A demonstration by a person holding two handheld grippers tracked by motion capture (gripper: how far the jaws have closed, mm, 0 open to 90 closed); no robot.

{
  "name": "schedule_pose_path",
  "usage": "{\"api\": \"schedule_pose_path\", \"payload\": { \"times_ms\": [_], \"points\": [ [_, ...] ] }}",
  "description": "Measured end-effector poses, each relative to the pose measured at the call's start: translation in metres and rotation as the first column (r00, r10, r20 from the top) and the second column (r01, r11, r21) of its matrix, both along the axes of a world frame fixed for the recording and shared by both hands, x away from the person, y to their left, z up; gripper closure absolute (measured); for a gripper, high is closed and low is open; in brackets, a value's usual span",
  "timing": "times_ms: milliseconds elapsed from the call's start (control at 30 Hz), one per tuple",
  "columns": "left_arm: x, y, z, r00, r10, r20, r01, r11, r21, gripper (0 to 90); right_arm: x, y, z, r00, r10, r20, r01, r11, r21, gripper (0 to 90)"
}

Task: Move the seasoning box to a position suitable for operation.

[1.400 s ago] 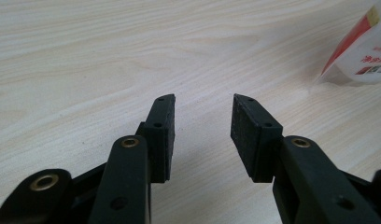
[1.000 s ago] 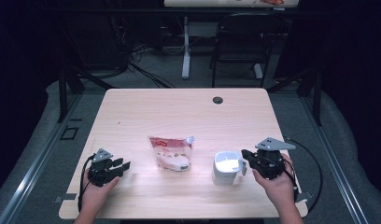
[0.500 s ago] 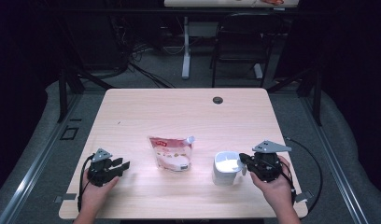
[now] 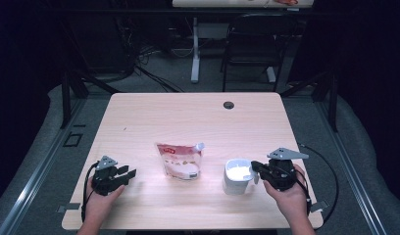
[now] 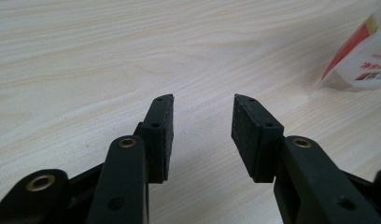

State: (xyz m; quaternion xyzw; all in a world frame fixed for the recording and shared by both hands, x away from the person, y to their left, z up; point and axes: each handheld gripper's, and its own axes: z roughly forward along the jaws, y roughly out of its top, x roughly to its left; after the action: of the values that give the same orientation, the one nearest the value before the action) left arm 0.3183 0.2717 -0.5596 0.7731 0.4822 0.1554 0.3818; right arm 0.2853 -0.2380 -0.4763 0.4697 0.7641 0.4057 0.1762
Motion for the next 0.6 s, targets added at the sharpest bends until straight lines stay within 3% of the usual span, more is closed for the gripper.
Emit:
{"api": "schedule_pose_path", "payload": {
  "times_ms": [133, 433, 500, 600],
  "points": [
    [0.000, 0.000, 0.000, 1.0000, 0.002, 0.003, -0.002, 1.0000, 0.000, 58.7, 0.000, -0.002, -0.001, 1.0000, 0.000, -0.002, 0.000, 1.000, 0.012, 90.0],
    [0.000, 0.000, 0.000, 1.0000, 0.002, 0.003, -0.002, 1.0000, 0.001, 58.6, 0.002, -0.010, -0.006, 0.9995, -0.013, -0.029, 0.017, 0.993, 0.116, 90.0],
    [0.000, 0.000, 0.000, 1.0000, 0.000, 0.000, 0.000, 1.0000, 0.002, 58.6, 0.003, -0.011, -0.006, 0.9994, -0.011, -0.033, 0.015, 0.993, 0.121, 90.0],
    [0.000, 0.000, 0.000, 1.0000, 0.000, 0.000, 0.000, 1.0000, 0.002, 58.3, 0.003, -0.015, -0.007, 0.9983, -0.022, -0.054, 0.030, 0.986, 0.164, 90.0]
  ]
}}
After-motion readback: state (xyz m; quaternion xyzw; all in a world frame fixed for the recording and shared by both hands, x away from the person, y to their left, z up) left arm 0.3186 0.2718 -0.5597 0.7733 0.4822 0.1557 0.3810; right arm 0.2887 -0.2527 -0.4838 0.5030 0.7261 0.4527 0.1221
